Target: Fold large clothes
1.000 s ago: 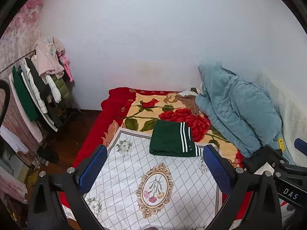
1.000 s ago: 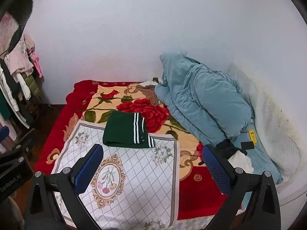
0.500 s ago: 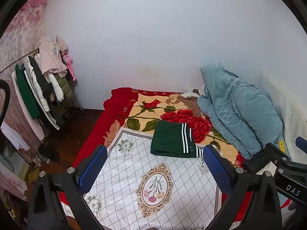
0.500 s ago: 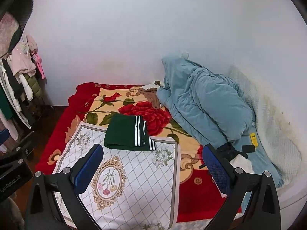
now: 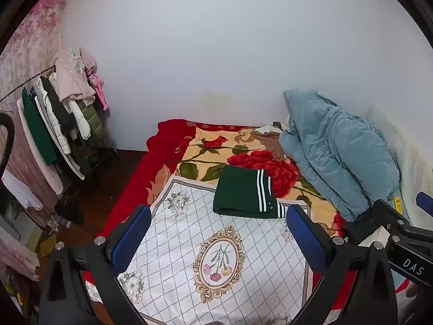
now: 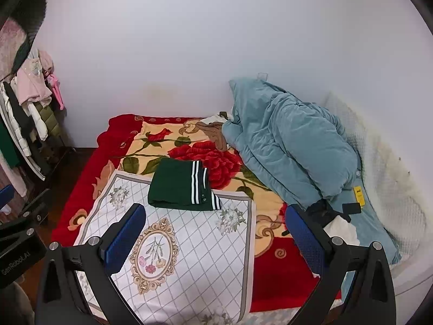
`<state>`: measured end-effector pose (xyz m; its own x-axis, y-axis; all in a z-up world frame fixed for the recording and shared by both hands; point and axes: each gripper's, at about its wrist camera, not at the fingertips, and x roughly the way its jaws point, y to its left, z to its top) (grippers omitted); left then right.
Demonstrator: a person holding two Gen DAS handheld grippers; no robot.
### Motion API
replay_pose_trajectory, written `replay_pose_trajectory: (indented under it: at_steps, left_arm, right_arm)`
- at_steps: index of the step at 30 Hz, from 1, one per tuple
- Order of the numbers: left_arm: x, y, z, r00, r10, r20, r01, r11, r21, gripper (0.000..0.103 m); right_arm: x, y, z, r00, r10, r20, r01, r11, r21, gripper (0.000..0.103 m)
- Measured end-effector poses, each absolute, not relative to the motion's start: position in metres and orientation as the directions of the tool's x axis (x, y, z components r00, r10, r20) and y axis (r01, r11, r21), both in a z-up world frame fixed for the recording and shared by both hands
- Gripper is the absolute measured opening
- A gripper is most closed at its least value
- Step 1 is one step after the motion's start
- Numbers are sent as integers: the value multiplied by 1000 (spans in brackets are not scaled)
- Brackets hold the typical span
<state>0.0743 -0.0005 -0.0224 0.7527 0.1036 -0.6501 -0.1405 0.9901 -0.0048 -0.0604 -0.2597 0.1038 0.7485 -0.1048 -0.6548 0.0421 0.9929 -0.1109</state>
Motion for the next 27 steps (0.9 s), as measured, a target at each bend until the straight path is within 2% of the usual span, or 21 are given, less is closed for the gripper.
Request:
replay_pose_trajectory:
  at_steps: [27]
  left_arm:
    - [75,4,-21,755,99,-648,-140,990,-13,102]
  right_arm:
    - [-52,-259,101,755,-103,-648,31,992,-121,103]
